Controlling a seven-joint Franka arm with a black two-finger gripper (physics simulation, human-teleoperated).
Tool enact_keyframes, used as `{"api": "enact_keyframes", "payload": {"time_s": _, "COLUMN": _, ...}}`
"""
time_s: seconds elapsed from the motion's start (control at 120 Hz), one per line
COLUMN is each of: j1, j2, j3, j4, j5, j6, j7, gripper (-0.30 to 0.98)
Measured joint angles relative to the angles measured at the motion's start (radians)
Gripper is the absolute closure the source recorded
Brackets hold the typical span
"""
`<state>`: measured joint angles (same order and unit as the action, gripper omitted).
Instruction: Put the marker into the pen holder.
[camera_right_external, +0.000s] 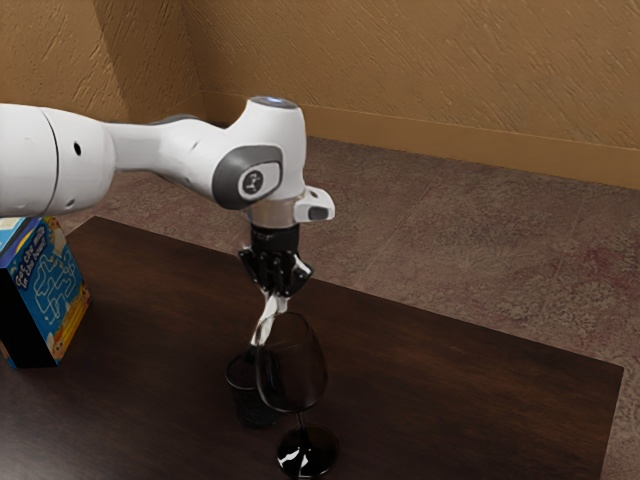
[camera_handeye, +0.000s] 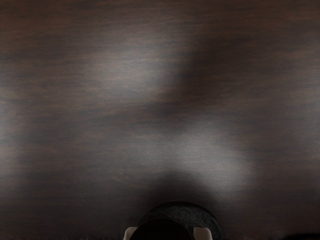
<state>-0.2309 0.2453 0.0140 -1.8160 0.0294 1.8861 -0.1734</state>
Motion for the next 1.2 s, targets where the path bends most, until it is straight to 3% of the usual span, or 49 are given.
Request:
{"api": "enact_keyframes", "payload": {"time_s": 0.292, "j1": -0.014, "j2": -0.029, "j3": -0.002, "j4": -0.035, "j5": -0.038, "j6": 0.005, "j7": -0.044, "gripper": 0.72}}
{"api": "enact_keyframes", "payload": {"time_s": 0.967, "j1": 0.0, "j2": -0.067, "j3": -0.003, "j4": -0.092, "j5": -0.057, "j6": 0.02, "j7": -0.079, "gripper": 0.65}}
{"api": "enact_keyframes", "payload": {"time_s": 1.133, "j1": 0.027, "j2": -0.122, "j3": -0.003, "j4": -0.199, "j5": -0.08, "j6": 0.044, "j7": -0.081, "gripper": 0.65}}
{"api": "enact_keyframes", "payload": {"time_s": 1.2, "j1": 0.038, "j2": -0.141, "j3": -0.003, "j4": -0.202, "j5": -0.084, "j6": 0.051, "j7": -0.081, "gripper": 0.53}}
